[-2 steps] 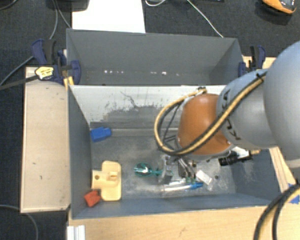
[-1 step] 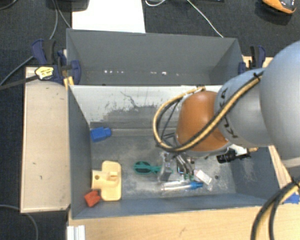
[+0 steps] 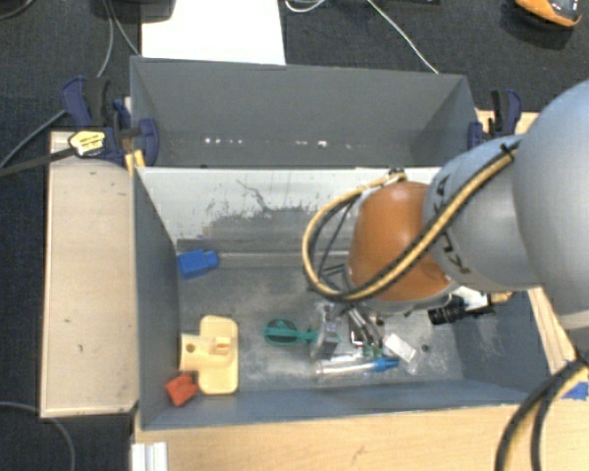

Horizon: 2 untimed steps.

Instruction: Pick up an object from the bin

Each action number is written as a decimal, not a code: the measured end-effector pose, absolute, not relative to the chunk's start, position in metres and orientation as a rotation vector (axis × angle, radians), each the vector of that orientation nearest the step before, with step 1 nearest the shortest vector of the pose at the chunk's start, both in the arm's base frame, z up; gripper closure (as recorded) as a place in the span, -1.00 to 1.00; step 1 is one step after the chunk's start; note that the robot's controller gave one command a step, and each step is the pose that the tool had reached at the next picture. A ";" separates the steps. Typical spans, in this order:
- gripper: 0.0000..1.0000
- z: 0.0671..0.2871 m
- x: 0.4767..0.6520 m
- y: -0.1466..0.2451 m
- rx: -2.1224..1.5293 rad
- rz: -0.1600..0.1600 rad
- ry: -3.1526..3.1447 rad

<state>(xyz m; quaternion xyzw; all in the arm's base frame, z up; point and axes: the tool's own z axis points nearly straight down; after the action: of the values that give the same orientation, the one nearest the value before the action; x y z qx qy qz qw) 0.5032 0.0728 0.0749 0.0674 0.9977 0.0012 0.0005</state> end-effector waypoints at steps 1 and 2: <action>1.00 0.083 0.498 0.077 0.169 0.004 3.135; 1.00 0.070 0.503 0.071 0.193 0.005 3.136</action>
Offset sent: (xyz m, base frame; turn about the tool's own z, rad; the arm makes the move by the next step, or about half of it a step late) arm -0.0006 -0.0022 -0.0049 -0.0174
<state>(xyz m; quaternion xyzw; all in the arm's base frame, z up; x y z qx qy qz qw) 0.5033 0.0707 0.0702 0.0613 0.9981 0.0014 -0.0001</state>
